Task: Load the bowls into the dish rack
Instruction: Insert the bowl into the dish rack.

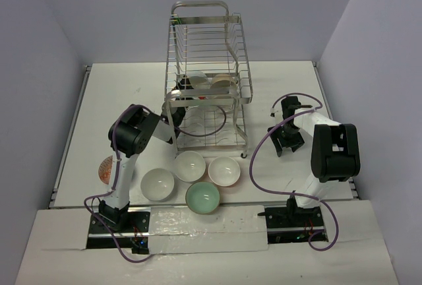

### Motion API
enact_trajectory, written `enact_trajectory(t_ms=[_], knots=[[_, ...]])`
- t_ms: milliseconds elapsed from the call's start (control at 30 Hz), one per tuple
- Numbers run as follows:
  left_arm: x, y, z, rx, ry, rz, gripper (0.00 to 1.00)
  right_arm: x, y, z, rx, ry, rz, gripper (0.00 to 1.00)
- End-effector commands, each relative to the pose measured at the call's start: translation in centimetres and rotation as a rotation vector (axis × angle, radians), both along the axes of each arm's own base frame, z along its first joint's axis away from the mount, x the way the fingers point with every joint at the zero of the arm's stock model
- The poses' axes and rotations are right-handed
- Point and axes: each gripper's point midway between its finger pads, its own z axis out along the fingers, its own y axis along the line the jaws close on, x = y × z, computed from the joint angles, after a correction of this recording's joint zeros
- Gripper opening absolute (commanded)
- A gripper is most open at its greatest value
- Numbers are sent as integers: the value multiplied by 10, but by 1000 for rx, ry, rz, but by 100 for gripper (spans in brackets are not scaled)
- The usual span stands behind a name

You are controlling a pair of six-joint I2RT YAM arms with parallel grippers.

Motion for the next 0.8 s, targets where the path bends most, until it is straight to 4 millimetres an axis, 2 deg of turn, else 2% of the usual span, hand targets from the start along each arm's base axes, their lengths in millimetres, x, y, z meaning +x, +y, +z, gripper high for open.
enact_trajectory(t_ms=[0,367,533,767], knots=[[-32,17,67,-115,-315,-9,0,-15,-20,-26,-114,72,12,71],[-41,17,62,-71,-301,-22,0,-15,-21,-26,-118,70,13,71],[-43,20,64,-73,-297,-15,25,-16,-22,-26,-123,73,11,71],[-45,23,64,-73,-293,-2,41,-16,-23,-26,-131,70,11,71]])
